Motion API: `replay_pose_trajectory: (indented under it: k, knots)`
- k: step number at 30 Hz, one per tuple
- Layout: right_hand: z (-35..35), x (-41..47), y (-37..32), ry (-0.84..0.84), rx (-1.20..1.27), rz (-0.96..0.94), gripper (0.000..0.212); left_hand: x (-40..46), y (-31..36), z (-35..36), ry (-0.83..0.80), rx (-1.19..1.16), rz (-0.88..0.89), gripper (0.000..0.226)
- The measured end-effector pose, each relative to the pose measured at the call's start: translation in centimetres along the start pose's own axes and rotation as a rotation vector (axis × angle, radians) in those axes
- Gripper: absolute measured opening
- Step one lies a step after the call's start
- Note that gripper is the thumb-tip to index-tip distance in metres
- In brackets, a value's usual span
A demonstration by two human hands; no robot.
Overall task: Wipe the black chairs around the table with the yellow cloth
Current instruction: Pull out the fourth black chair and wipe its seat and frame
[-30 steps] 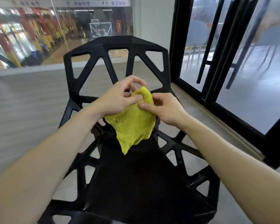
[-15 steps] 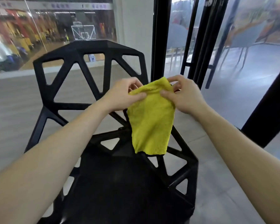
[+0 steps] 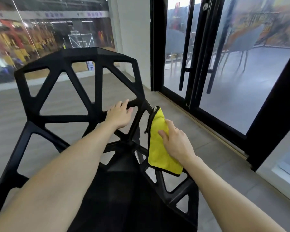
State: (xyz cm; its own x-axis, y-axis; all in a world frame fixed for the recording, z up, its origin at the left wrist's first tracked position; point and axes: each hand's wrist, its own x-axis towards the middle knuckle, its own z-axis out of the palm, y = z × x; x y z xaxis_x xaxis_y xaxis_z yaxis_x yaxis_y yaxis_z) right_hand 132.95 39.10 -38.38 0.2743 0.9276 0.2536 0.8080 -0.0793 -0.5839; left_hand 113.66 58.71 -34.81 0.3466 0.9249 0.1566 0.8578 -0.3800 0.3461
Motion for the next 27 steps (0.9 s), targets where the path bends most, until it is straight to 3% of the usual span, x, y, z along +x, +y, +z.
replay_pose_trajectory:
  k: [2,6,8,13,19,21,24,27]
  knots:
    - [-0.5,-2.5,0.7,0.023,-0.046,0.006,0.035,0.3,0.8,0.3,0.028,-0.002,-0.002,0.05]
    - [-3.4,-6.4,2.2,-0.152,-0.221,-0.067,0.031,-1.5,2.4,1.5,0.033,-0.064,0.101,0.032]
    - [-3.8,-3.6,1.6,-0.183,-0.201,-0.035,0.032,-2.7,3.4,2.6,0.068,-0.082,0.132,0.026]
    - [-1.5,6.4,-2.8,-0.011,-0.007,0.089,0.041,-2.1,3.0,2.4,0.063,-0.062,0.136,0.026]
    - [-3.3,-4.7,0.6,-0.025,-0.119,0.113,0.032,-1.9,2.0,2.4,0.038,-0.093,0.132,0.028]
    - [-3.4,-2.2,0.7,-0.079,-0.205,0.086,0.027,-2.1,2.1,2.9,0.092,-0.075,0.143,0.027]
    - [-2.5,5.9,-2.0,-0.143,-0.096,0.094,0.024,-2.1,2.2,2.8,0.111,-0.057,0.133,0.027]
    - [-1.2,9.2,-3.2,-0.109,-0.078,0.096,0.03,-1.4,1.4,2.3,0.101,-0.045,0.114,0.027]
